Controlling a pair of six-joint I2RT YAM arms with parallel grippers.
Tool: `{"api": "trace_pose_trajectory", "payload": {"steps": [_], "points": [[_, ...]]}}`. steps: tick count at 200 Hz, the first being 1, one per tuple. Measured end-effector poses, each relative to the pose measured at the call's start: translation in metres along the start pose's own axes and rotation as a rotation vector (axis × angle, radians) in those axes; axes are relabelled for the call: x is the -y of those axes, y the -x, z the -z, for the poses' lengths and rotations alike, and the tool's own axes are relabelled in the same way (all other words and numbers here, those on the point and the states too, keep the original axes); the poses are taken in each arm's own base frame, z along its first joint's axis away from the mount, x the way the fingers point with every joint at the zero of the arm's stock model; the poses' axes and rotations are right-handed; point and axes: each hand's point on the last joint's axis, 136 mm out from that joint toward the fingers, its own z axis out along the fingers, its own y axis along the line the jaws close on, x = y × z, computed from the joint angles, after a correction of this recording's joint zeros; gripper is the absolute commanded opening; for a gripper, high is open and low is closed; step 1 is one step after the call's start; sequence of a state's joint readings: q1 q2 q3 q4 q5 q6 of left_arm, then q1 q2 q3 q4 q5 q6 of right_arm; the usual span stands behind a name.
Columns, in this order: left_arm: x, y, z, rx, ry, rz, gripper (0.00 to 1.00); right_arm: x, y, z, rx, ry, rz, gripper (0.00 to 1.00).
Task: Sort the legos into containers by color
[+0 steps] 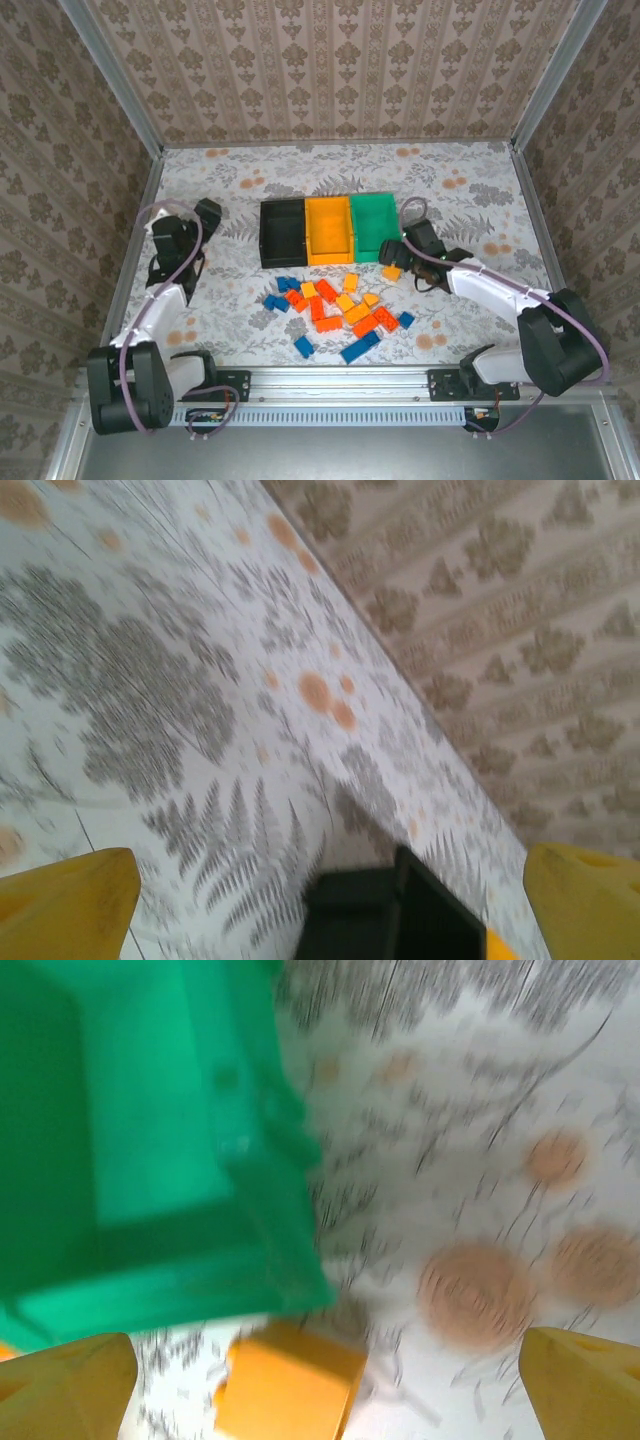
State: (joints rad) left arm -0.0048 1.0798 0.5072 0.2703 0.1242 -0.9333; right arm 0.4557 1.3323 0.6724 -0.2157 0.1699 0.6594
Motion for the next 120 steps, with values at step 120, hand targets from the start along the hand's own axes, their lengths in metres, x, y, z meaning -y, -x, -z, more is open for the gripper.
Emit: {"api": "trace_pose_trajectory", "payload": {"steps": [120], "points": [[-0.004,-0.093,0.044,-0.225,-0.001,-0.147,1.00,0.004,-0.034,-0.028,-0.047,-0.099,-0.059,0.76]]}}
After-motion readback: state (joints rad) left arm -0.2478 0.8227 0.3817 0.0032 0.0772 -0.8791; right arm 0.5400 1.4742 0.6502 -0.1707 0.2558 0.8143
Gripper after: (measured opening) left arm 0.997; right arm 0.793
